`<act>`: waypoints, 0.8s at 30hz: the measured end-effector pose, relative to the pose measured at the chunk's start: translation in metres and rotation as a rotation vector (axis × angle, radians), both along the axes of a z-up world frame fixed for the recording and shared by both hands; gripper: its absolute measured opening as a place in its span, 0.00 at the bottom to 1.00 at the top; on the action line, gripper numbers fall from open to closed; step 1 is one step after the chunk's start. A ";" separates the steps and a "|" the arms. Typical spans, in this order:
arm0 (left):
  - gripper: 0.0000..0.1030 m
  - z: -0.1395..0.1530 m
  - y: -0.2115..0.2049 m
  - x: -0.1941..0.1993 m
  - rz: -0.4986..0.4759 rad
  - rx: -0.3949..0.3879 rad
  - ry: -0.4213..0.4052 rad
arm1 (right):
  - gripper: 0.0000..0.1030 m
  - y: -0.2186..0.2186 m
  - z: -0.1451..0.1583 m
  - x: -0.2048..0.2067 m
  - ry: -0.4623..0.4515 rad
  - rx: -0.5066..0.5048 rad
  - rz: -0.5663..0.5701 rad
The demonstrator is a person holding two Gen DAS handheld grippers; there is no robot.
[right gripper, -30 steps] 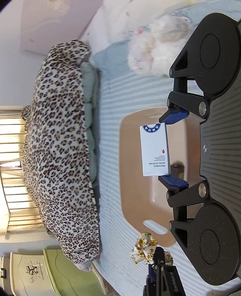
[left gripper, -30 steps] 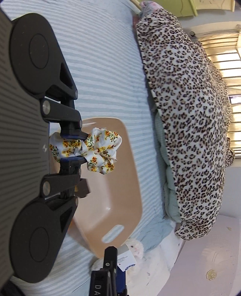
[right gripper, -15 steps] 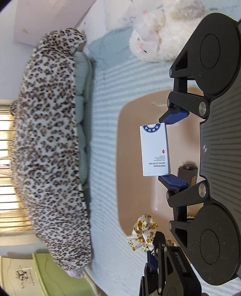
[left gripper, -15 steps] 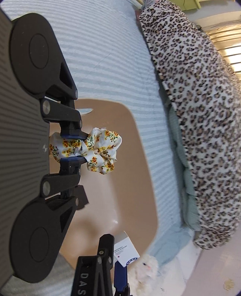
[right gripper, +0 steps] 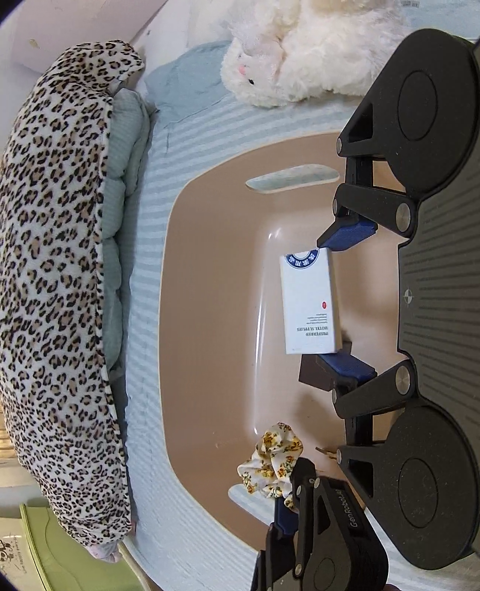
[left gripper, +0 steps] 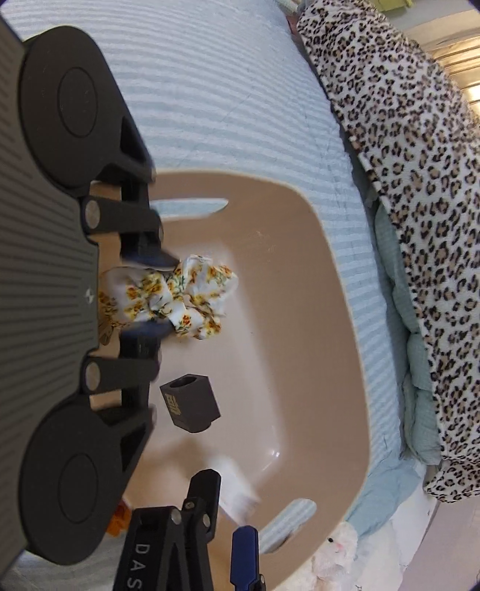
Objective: Organize objects
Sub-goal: 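Carry scrunchie and white card box into the basket and open both tools, then grasp the dark star-printed box with the left tool while the right tool grasps the orange sock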
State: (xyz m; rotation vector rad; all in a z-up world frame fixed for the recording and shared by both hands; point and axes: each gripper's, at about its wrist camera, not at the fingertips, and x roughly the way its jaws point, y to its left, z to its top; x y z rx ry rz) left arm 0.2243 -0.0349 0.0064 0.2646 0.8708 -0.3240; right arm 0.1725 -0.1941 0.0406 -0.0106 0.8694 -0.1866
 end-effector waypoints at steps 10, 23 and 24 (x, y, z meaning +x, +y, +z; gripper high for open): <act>0.79 0.045 0.028 -0.039 -0.001 -0.016 -0.099 | 0.93 -0.004 0.048 -0.043 -0.092 0.015 -0.024; 0.86 0.025 0.052 -0.090 -0.023 -0.010 -0.002 | 0.97 -0.013 0.029 -0.090 0.038 0.036 -0.045; 0.86 0.020 0.053 -0.093 -0.026 -0.017 0.015 | 0.97 -0.013 0.025 -0.092 0.054 0.038 -0.046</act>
